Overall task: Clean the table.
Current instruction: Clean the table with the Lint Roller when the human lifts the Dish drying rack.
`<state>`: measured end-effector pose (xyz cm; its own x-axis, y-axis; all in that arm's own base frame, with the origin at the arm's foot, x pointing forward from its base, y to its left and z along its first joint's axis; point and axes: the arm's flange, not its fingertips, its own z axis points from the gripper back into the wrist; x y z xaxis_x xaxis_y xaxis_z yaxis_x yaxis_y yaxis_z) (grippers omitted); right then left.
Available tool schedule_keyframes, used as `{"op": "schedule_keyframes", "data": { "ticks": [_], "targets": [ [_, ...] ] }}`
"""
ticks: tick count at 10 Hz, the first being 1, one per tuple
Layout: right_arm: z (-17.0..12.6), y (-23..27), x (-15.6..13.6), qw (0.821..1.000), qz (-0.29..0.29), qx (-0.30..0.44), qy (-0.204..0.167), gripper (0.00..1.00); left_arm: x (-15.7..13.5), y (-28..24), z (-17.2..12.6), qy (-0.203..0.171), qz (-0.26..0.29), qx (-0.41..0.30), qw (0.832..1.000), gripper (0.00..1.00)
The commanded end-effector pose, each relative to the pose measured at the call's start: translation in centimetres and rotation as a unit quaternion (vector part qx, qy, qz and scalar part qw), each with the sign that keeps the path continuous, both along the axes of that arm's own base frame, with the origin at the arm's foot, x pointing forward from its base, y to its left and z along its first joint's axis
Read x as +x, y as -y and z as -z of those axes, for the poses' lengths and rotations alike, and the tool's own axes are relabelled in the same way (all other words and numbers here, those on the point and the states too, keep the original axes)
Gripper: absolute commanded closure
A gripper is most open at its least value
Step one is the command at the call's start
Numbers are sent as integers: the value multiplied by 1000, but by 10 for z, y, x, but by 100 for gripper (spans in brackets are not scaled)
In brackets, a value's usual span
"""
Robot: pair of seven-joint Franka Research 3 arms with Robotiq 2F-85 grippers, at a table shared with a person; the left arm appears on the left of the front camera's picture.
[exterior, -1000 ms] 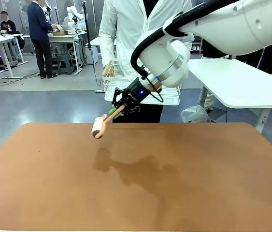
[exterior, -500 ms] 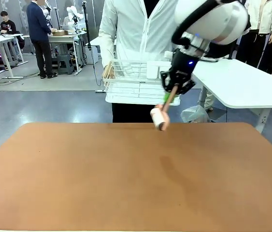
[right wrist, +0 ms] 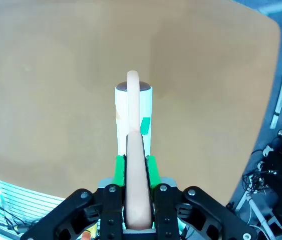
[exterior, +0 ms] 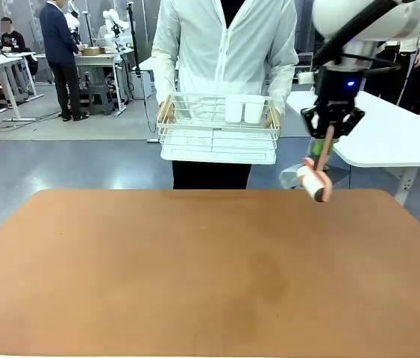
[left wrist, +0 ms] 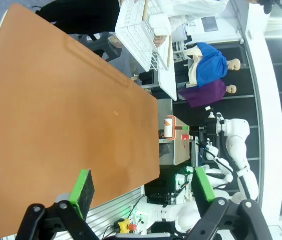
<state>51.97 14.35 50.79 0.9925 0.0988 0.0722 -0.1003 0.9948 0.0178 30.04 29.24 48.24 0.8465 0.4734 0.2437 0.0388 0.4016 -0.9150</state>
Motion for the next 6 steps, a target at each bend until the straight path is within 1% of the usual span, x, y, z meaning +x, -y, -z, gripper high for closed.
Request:
{"op": "schedule_keyframes", "data": {
  "ticks": [1,3,4,6],
  "targets": [
    [-8,43,-23,1000,25,-9,11,79,-1,-1,-1,7,1,-4,1000,0],
    [-12,104,-38,997,64,0,37,79,-1,-1,-1,7,1,-4,1000,0],
    [-8,125,-43,996,72,11,47,79,-1,-1,-1,7,1,-4,1000,0],
    [5,150,-48,995,65,30,69,79,-1,-1,-1,7,1,-4,1000,0]
  ]
}}
